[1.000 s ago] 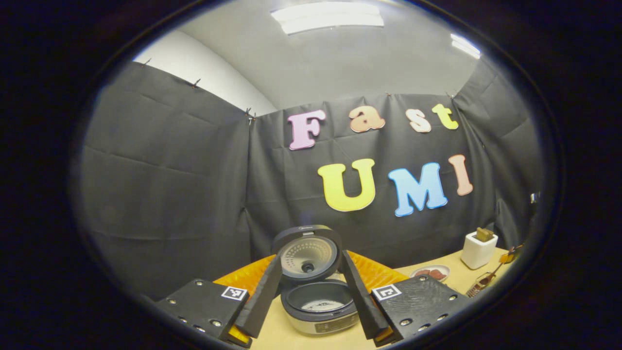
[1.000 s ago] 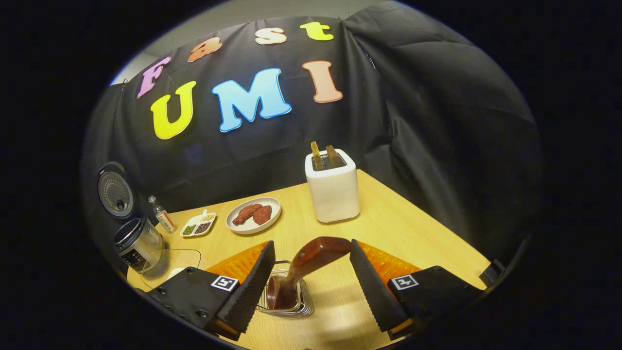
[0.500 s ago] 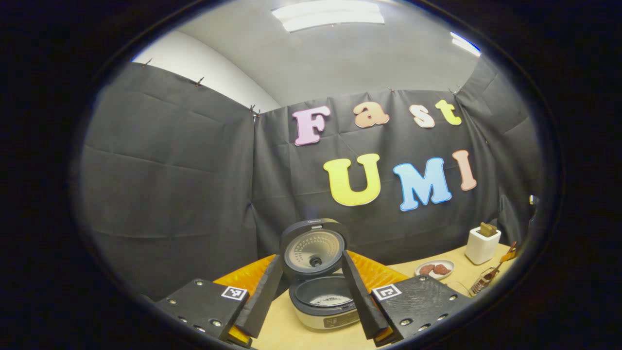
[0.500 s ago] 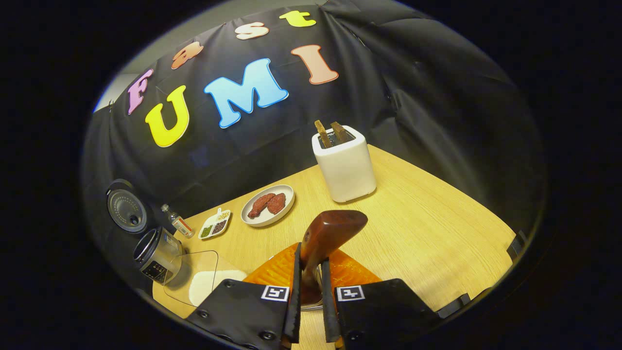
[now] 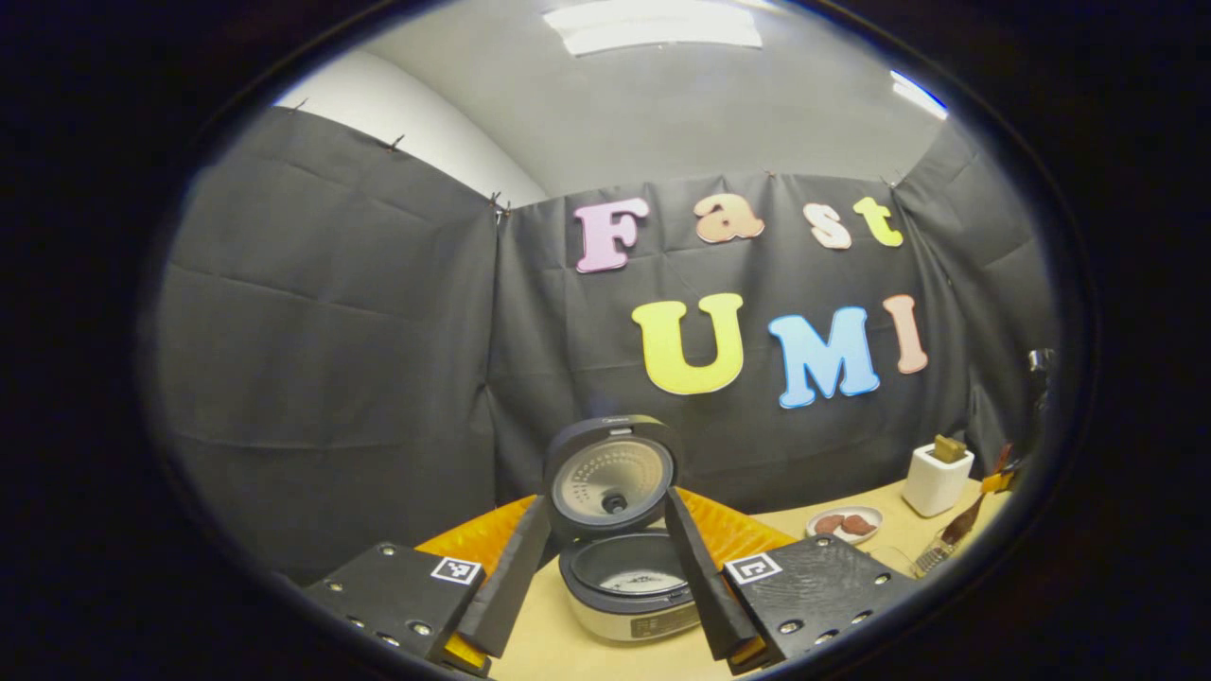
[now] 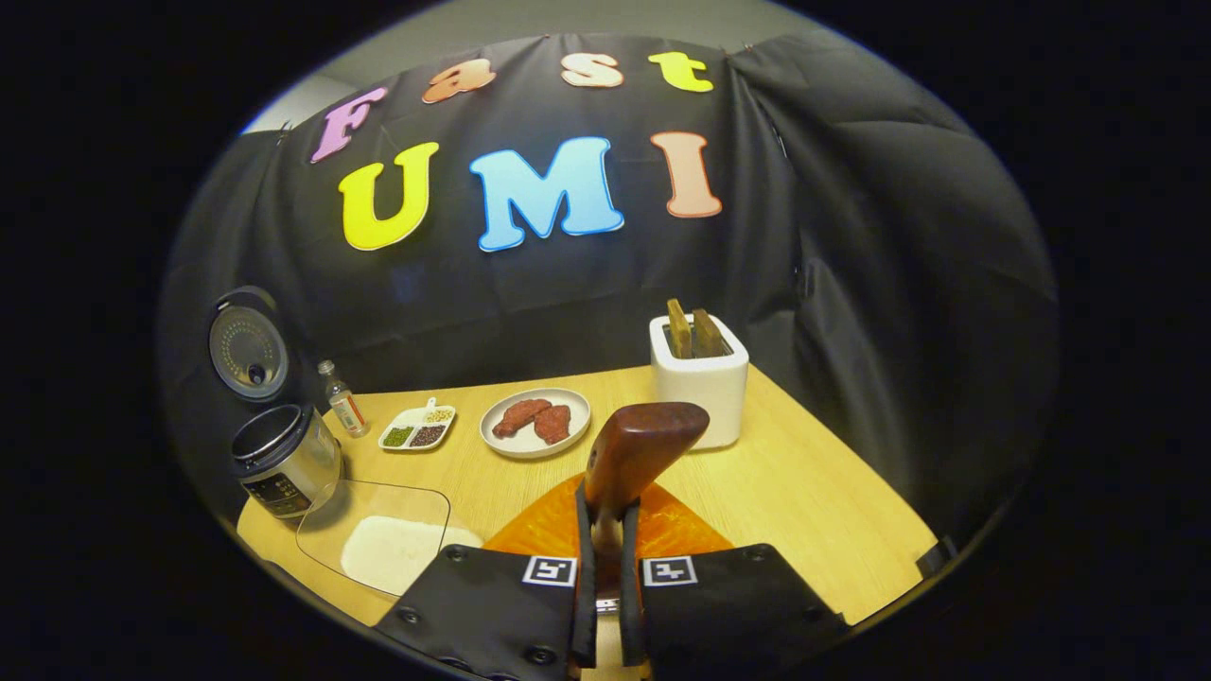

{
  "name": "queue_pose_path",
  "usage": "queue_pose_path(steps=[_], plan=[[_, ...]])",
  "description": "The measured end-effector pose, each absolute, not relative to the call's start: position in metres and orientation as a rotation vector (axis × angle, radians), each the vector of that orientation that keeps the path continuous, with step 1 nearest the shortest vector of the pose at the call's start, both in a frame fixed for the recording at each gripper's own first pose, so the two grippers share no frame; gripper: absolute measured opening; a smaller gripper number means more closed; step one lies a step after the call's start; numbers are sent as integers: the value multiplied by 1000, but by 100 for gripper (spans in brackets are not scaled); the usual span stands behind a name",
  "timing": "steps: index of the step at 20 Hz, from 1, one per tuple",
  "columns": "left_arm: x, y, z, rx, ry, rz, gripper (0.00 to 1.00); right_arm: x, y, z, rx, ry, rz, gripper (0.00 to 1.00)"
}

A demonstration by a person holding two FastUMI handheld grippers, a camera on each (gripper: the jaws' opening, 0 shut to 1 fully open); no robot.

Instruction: Close the left gripper, press the button to open the rice cooker; take a wooden spoon from the chopstick holder with the right hand, scoop a spoonful of rice and pour it into the rice cooker, then put the wooden spoon back into the chopstick holder.

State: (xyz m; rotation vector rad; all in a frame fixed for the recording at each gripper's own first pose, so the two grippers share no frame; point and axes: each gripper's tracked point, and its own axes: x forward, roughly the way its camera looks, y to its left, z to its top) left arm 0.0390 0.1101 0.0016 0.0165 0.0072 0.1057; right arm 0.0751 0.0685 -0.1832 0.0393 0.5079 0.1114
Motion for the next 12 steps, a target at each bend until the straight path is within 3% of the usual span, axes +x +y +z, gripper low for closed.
queue_pose_path(steps=[6,12], plan=[[56,123,-23,-16,34,88,78,79,104,-141,-28,431,149,11],[78,143,-31,-38,33,70,78,73,166,-137,-42,410,213,11]])
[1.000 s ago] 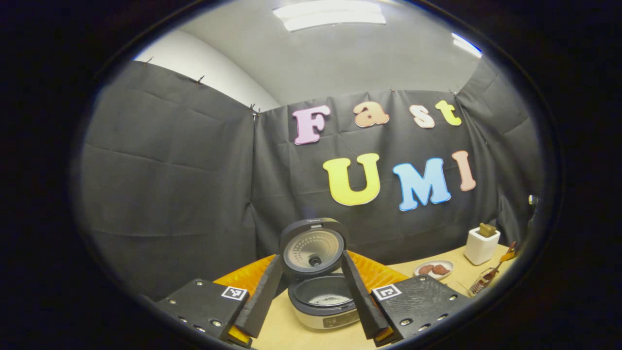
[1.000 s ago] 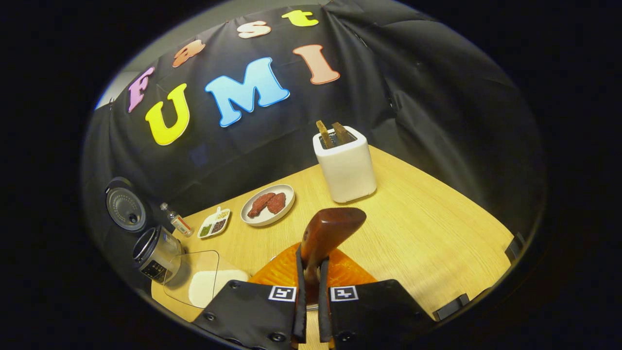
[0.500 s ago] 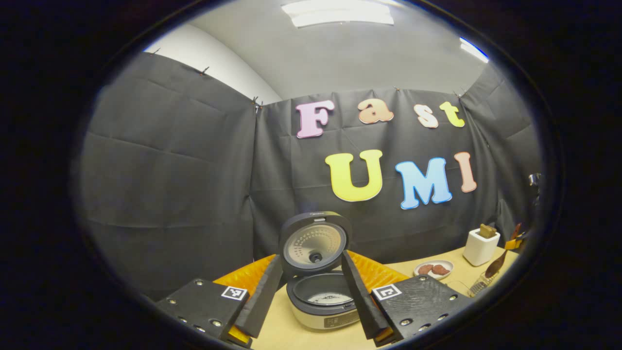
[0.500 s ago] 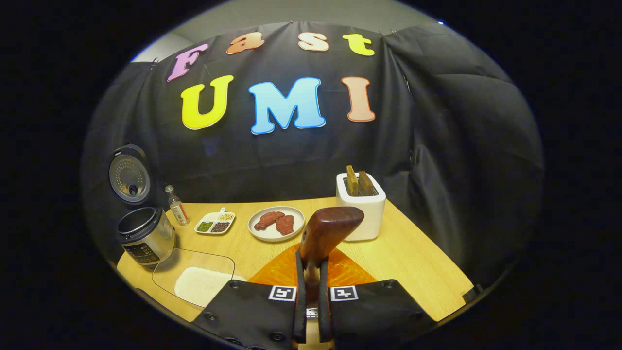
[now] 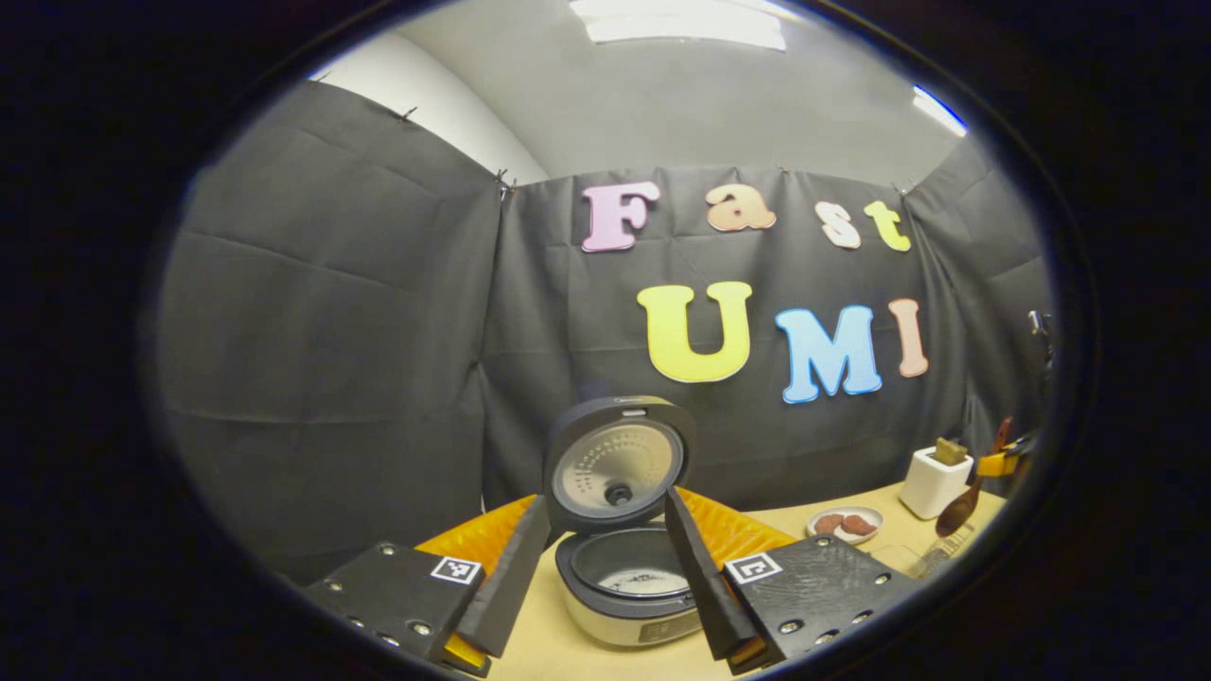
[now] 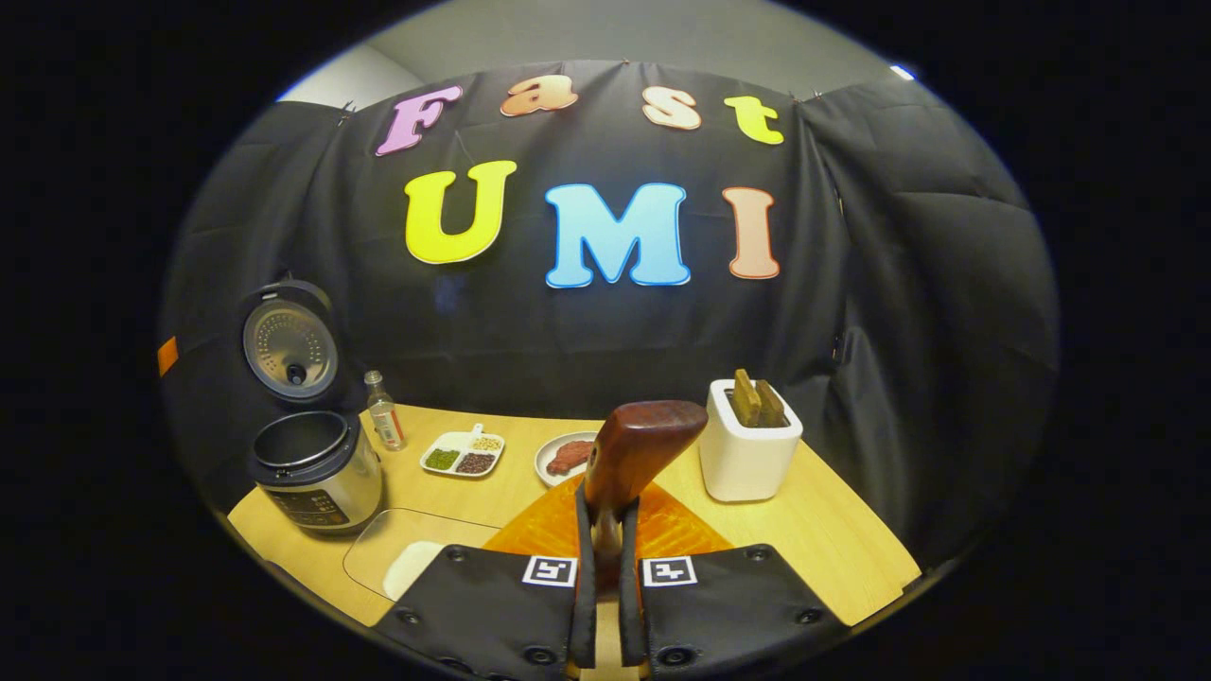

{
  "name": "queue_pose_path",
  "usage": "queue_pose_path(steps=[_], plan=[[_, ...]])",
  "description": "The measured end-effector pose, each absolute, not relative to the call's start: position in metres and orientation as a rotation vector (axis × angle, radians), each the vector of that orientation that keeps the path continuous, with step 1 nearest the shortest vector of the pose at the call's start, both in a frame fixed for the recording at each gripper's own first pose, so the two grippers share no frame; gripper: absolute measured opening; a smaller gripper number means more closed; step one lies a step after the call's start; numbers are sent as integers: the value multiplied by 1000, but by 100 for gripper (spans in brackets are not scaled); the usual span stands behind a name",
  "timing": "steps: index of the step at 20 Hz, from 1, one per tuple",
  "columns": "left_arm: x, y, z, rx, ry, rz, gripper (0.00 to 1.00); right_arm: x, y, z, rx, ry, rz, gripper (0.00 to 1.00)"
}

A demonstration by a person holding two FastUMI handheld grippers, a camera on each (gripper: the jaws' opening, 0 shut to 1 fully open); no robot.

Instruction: Close the left gripper, press the button to open the rice cooker; take a wooden spoon from the chopstick holder with the right hand, scoop a spoonful of rice and pour it into the rice cooker, then put the wooden spoon back into the chopstick holder.

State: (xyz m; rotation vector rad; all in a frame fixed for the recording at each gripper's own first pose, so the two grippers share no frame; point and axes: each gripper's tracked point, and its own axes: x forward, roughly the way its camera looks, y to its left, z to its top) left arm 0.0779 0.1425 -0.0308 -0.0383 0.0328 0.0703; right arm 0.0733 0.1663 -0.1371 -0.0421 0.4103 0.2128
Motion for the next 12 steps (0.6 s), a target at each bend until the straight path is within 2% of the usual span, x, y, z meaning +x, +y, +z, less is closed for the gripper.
queue_pose_path(steps=[12], plan=[[107,195,-61,-39,59,75,77,60,274,-178,-173,431,357,11]])
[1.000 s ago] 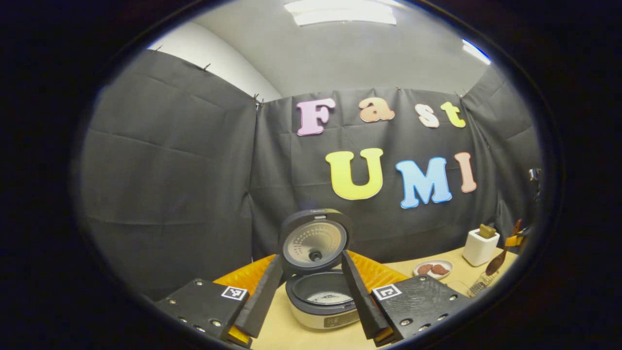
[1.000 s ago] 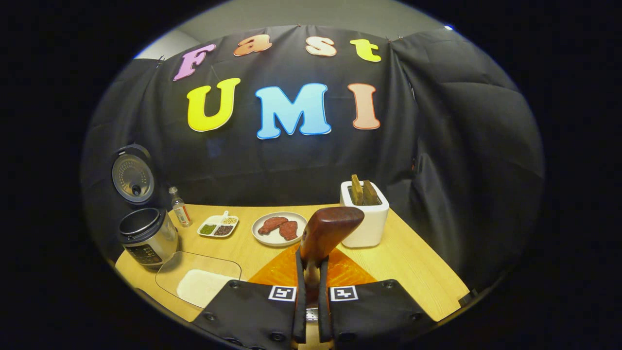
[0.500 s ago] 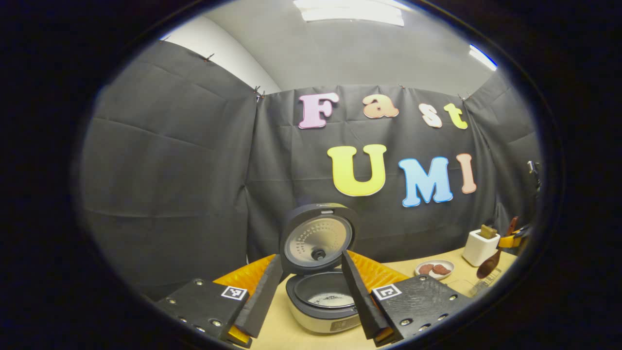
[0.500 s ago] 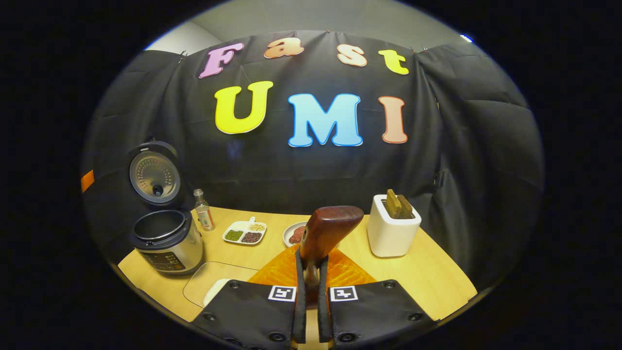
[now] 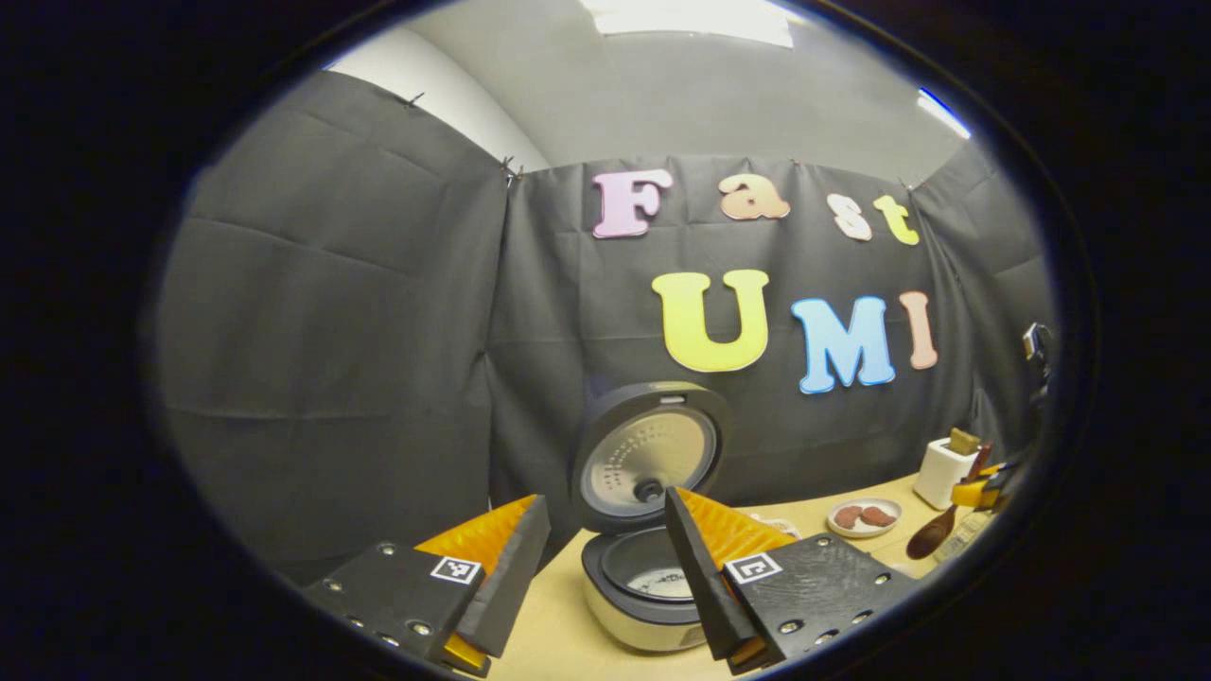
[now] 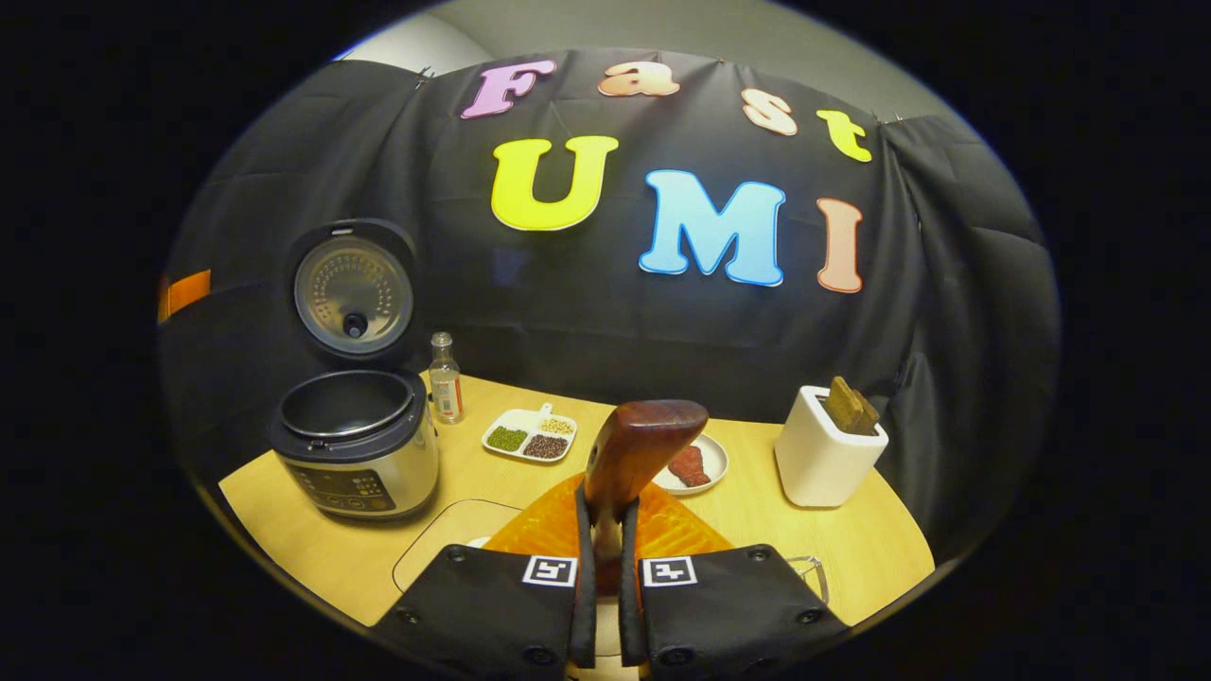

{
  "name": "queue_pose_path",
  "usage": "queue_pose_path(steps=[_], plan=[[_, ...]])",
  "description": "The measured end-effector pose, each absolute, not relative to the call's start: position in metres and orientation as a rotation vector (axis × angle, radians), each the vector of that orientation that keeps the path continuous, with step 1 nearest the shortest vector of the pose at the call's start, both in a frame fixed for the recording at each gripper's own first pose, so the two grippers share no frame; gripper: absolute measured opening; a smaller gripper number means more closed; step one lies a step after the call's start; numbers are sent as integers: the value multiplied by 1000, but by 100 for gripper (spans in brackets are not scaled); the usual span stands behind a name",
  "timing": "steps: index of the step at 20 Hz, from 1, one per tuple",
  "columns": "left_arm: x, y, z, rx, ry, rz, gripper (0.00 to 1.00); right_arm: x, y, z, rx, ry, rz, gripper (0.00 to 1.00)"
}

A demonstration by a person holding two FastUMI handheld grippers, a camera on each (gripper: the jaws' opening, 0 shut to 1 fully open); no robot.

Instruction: Close the left gripper, press the button to open the rice cooker; take a wooden spoon from the chopstick holder with the right hand, scoop a spoonful of rice and pour it into the rice cooker, then put the wooden spoon back into the chopstick holder.

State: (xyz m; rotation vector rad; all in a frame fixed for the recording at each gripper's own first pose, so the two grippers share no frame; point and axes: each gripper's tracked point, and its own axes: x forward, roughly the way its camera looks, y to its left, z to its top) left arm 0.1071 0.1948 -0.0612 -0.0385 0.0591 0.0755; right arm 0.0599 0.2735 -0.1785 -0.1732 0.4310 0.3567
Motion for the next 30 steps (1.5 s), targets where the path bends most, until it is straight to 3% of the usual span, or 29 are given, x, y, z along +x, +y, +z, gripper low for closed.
queue_pose_path(steps=[2,9,16,24,26,30], plan=[[111,203,-69,-39,68,81,78,59,280,-193,-213,442,361,8],[114,228,-86,-36,98,112,77,57,292,-239,-351,483,352,11],[110,230,-85,-35,95,123,77,40,325,-254,-296,513,415,12],[103,221,-78,-7,81,123,77,19,336,-259,-47,621,472,11],[99,217,-76,0,82,124,77,19,331,-258,57,660,465,14],[95,209,-66,7,73,123,78,34,301,-261,310,746,385,9]])
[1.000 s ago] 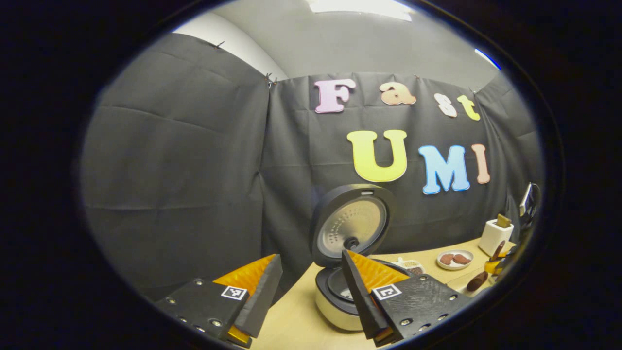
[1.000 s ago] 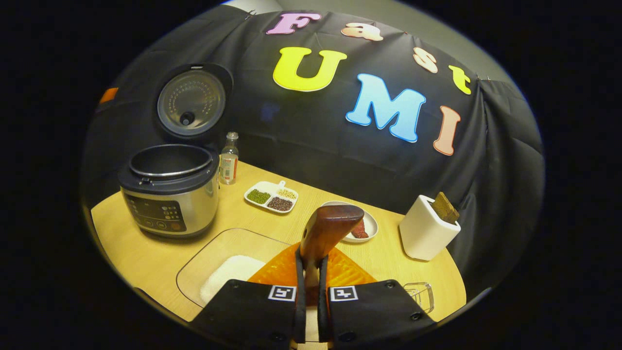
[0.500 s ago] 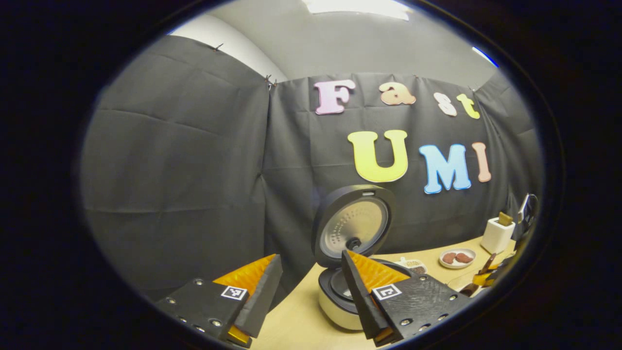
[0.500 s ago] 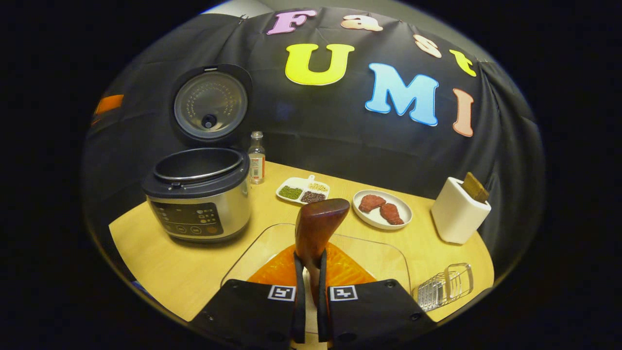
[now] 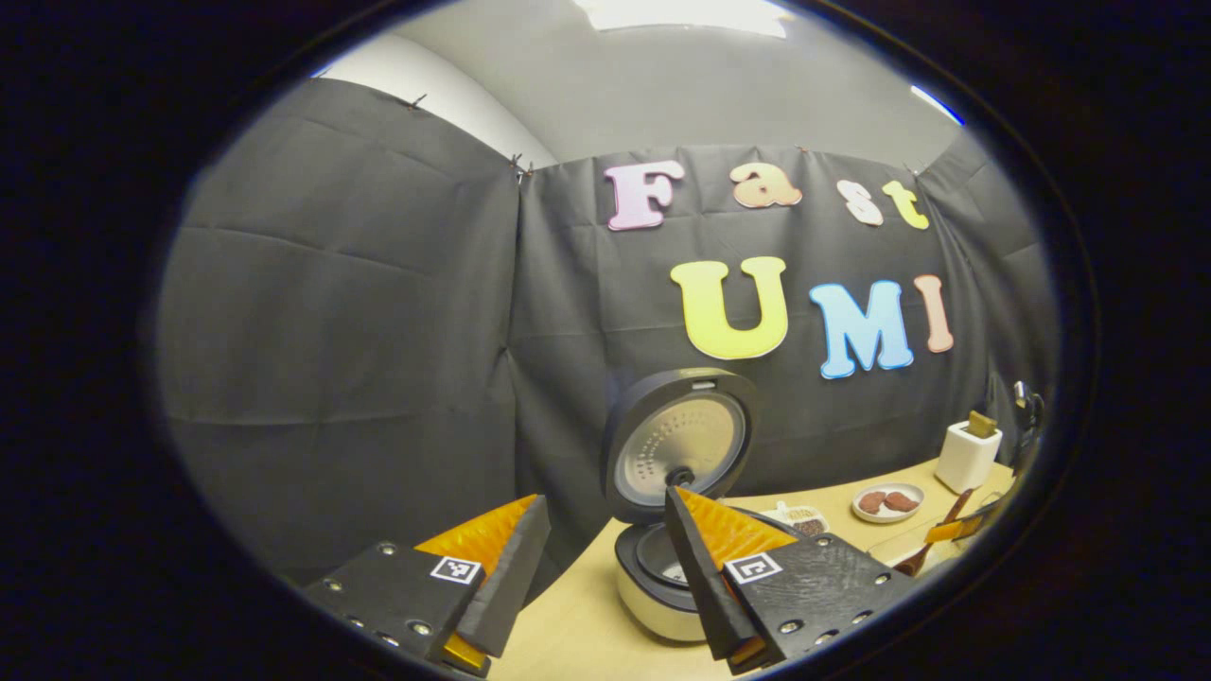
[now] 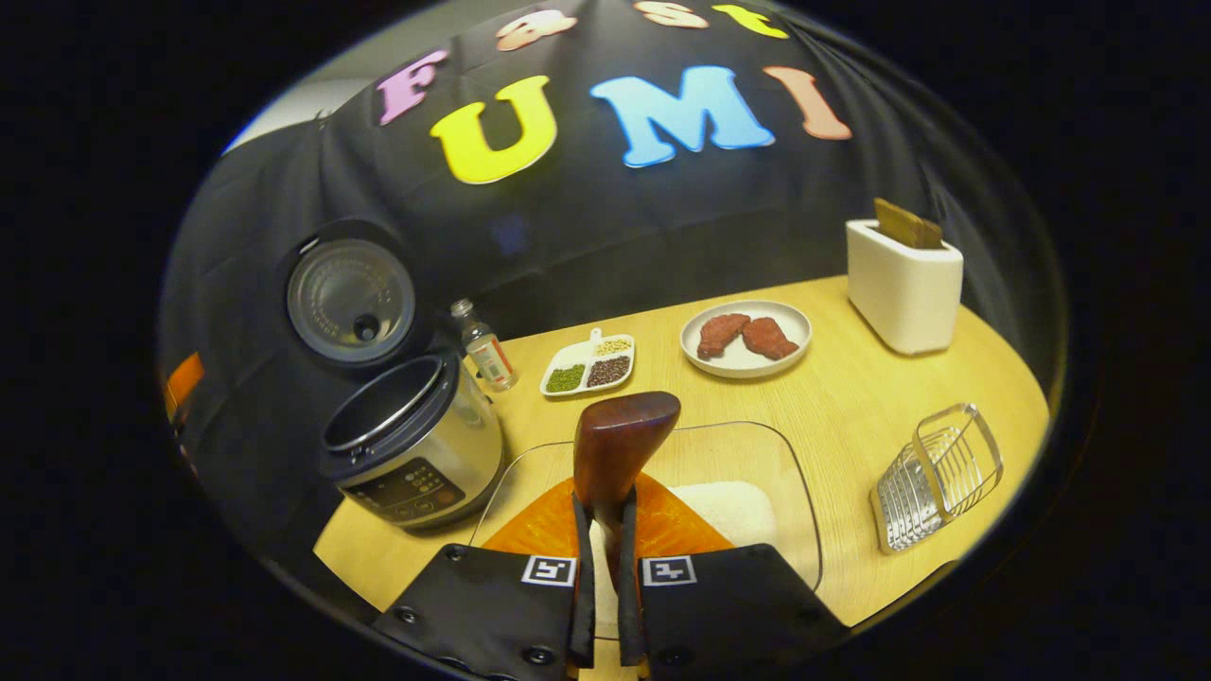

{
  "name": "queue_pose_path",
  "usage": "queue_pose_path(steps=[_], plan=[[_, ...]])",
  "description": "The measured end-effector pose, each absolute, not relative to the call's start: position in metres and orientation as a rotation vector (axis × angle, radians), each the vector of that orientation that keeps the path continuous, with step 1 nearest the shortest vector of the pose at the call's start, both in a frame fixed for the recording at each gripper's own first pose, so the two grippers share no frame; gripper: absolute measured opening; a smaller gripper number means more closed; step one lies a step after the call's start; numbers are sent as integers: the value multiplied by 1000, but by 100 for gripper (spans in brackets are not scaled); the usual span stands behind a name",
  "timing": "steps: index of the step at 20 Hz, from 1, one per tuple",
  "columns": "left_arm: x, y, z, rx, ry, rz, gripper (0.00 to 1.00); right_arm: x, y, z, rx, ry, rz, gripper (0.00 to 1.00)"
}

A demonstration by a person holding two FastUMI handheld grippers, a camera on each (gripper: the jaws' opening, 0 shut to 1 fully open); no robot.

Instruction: Close the left gripper, press the button to open the rice cooker; take a wooden spoon from the chopstick holder with the right hand, scoop a spoonful of rice and pour it into the rice cooker, then put the wooden spoon back into the chopstick holder.

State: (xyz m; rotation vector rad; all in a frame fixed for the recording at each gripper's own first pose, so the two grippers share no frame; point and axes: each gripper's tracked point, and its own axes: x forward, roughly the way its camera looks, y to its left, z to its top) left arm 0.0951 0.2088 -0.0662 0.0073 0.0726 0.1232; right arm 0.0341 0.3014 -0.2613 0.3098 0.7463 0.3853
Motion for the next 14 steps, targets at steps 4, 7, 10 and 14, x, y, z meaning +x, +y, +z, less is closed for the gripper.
queue_pose_path(steps=[4,7,10,14], plan=[[91,207,-57,33,65,131,77,42,270,-269,569,823,303,11],[91,203,-46,42,57,132,78,42,255,-268,661,826,279,11],[91,194,-43,40,52,124,77,44,248,-258,747,824,277,11],[92,185,-48,19,50,114,77,46,246,-239,859,823,282,11]])
